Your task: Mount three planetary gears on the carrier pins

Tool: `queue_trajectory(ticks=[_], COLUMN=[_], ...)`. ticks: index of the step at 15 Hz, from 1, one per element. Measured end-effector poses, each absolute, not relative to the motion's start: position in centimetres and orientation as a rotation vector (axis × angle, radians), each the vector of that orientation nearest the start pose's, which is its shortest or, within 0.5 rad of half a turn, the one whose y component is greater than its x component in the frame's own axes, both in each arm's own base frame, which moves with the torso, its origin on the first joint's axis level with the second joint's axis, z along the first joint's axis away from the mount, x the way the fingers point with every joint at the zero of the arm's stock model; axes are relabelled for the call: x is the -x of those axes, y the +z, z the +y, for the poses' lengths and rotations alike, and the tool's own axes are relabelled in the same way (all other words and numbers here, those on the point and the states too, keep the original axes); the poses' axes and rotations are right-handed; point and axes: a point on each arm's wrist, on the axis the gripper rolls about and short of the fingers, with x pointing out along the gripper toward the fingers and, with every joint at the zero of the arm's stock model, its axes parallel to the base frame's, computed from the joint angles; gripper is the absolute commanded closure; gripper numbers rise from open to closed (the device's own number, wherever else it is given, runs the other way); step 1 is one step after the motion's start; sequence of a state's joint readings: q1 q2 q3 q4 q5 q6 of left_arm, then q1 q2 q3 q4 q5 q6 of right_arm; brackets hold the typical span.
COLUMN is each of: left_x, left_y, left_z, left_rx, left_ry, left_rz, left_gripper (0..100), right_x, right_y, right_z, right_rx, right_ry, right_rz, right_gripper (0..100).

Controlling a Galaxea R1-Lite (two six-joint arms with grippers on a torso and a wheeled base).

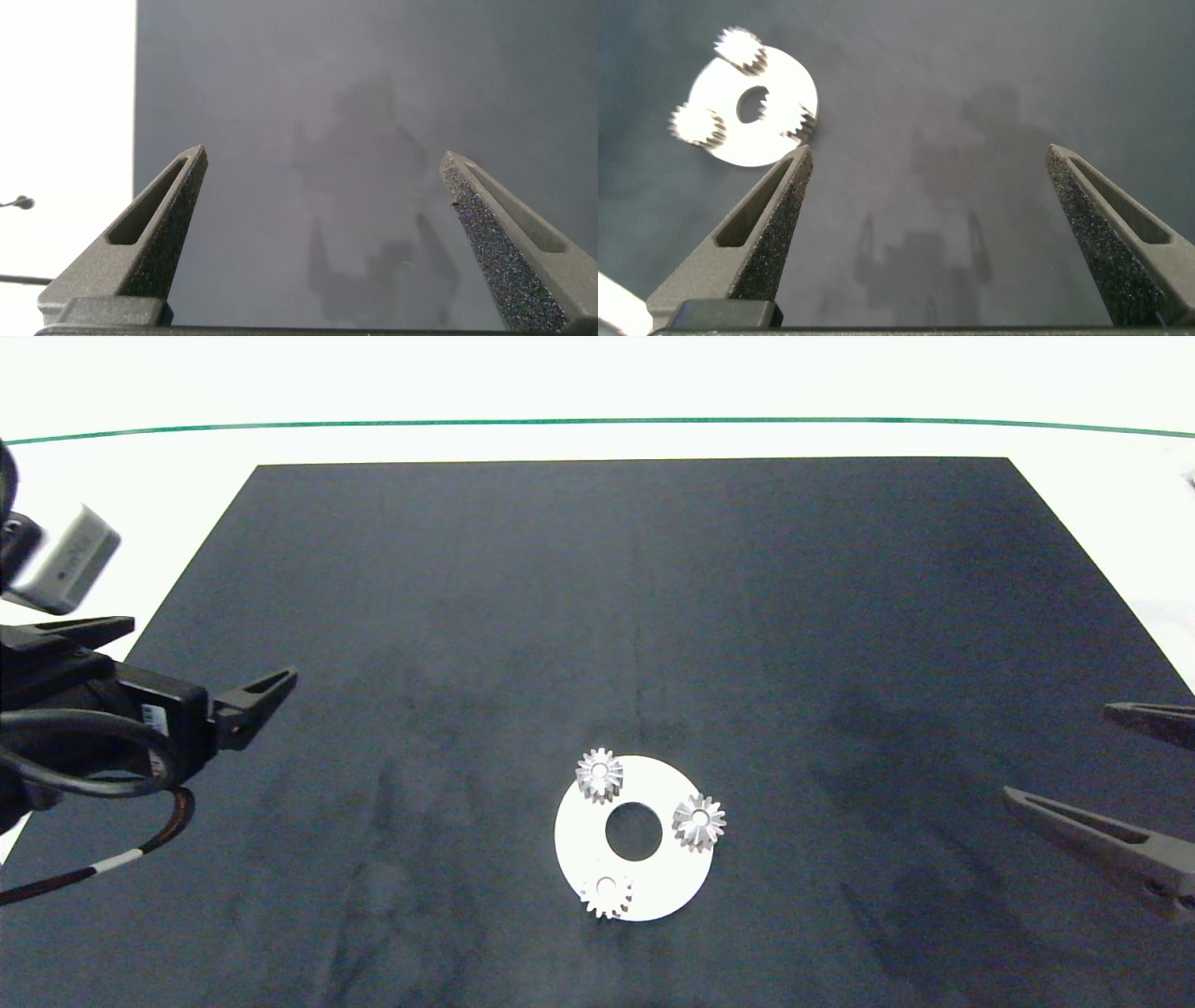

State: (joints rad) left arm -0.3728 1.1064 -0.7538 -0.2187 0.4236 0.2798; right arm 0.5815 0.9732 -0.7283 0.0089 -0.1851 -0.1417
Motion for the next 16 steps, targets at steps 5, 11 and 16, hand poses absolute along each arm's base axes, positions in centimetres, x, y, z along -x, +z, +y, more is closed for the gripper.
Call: queue_trajectory(ticks=[5,11,16], left_x=[-11.7,-7.2,1.2], left_y=[28.9,29.4,26.2], left_z=[-2.0,-0.8,1.2], left_rx=[-0.35,-0.326,-0.336], left_ry=[0.172,0.204,0.211], left_rz=[0.008,-0.089,-0.066], left_gripper=[0,0,0], right_x=[-9.6,-4.1,-0.1], right_y=[24.3,23.3,23.4], right_z=[4.2,0.2,-1.1], right_rx=[0.362,0.304,0.27], right_ry=[0.177,-0.166,-0.428], right_rz=[0.215,0.105,-0.001], right_gripper=[0,0,0])
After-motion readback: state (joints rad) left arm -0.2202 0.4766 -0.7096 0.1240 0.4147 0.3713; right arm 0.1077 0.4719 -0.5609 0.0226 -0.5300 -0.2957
